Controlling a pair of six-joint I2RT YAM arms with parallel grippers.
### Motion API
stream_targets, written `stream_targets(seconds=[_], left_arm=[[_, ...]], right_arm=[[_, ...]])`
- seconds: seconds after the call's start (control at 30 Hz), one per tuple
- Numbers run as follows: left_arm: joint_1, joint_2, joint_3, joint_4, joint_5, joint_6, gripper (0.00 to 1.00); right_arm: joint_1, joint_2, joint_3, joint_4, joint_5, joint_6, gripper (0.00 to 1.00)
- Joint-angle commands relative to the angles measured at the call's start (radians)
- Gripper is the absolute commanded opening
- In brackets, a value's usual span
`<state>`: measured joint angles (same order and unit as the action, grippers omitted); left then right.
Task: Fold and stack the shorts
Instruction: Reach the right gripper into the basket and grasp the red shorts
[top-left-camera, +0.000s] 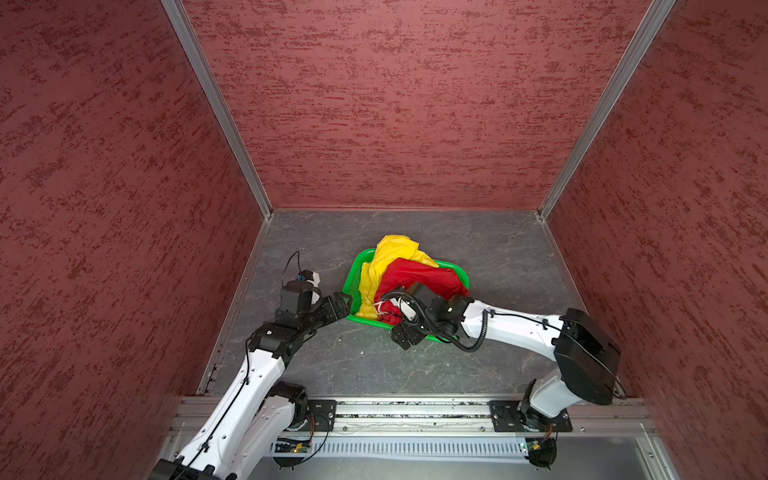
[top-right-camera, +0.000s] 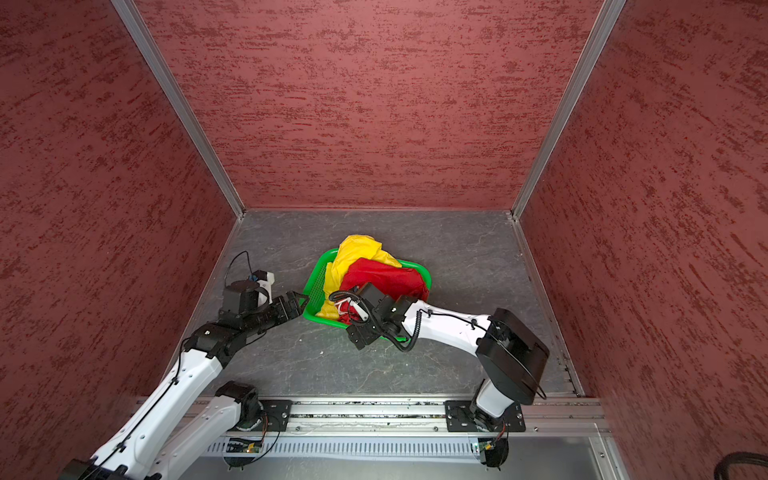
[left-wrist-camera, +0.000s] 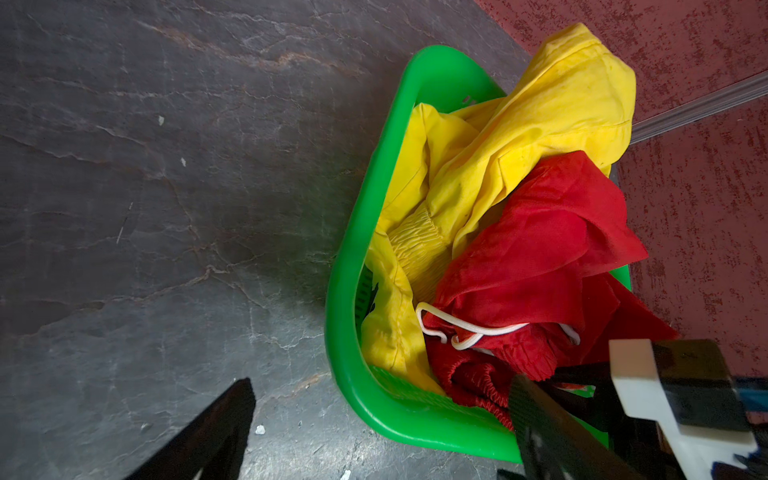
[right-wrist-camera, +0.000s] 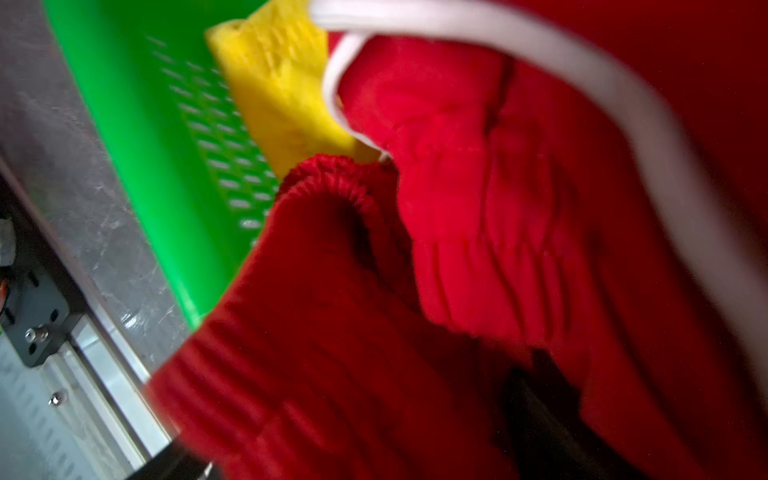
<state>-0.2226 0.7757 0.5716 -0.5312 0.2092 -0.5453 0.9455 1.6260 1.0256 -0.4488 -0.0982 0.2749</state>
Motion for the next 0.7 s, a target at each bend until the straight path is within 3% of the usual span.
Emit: stream_targets(seconds=[0.0, 0.13, 0.37, 0.47, 0.67], left_arm=[[0.008, -0.011, -0.003, 0.011, 0.015, -0.005, 0.96], [0.011, -0.014, -0.001, 0.016, 0.014, -0.005, 0.96], [0.015, -0.005, 0.004, 0.039, 0.027, -0.008, 0.96], [0.017, 0.004, 0.007, 0.05, 0.033, -0.007, 0.96], [0.021, 0.027, 0.023, 0.054, 0.043, 0.004, 0.96]], right_arm=[[-0.026, 0.04, 0.042, -0.002, 0.067, 0.111, 0.83], [-0.095, 0.03, 0.005, 0.07, 0.043, 0.22, 0.62], [-0.288, -0.013, -0.091, 0.211, 0.026, 0.391, 0.55], [-0.389, -0.008, -0.097, 0.249, 0.029, 0.39, 0.54], [-0.596, 0.062, -0.018, 0.262, 0.015, 0.267, 0.51]])
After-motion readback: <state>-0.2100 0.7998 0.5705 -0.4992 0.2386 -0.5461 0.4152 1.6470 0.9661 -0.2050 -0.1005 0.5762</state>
